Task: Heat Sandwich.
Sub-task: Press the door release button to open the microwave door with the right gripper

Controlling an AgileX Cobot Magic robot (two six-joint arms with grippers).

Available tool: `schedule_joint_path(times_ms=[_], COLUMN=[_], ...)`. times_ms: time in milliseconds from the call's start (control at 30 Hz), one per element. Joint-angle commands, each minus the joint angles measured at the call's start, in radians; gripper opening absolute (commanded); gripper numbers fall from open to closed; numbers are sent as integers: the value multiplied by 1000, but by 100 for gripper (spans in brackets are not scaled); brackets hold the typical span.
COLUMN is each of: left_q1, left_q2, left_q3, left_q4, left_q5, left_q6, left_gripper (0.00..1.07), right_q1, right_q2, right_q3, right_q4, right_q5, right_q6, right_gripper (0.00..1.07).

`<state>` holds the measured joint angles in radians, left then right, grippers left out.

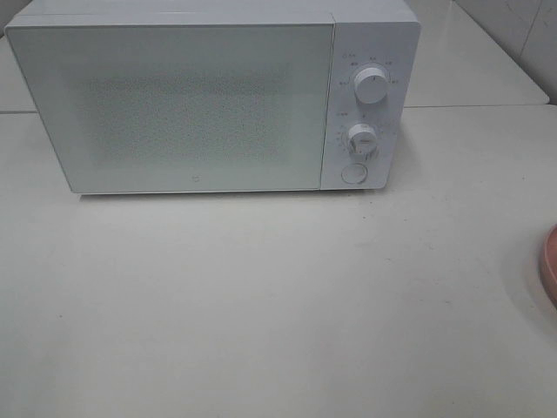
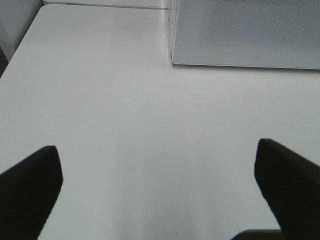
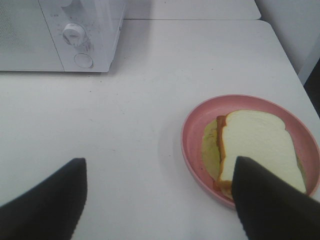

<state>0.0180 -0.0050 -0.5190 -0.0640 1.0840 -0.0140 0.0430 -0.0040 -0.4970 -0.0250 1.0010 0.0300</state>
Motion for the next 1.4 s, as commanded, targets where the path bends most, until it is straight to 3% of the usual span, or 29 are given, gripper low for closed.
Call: schedule_joint_path(times_ms=[33,600,1400], left_q1=[2,2,2], left_q2=[-23,-23,-23], left_q3=[2,2,2], left_q4=[1,1,1], left_q5=[-15,-15,-15], left_q6=[-6,-6,-6], left_gripper=[100,100,100], right_q1=[-6,-6,-6], right_q2=[-28,-2,406], right_q3=[0,-26,-54], right_q4=[-1,-1,-3], right_q5=[-4,-22,-423], right_q6=[-2,15,8], right_gripper=[76,76,76])
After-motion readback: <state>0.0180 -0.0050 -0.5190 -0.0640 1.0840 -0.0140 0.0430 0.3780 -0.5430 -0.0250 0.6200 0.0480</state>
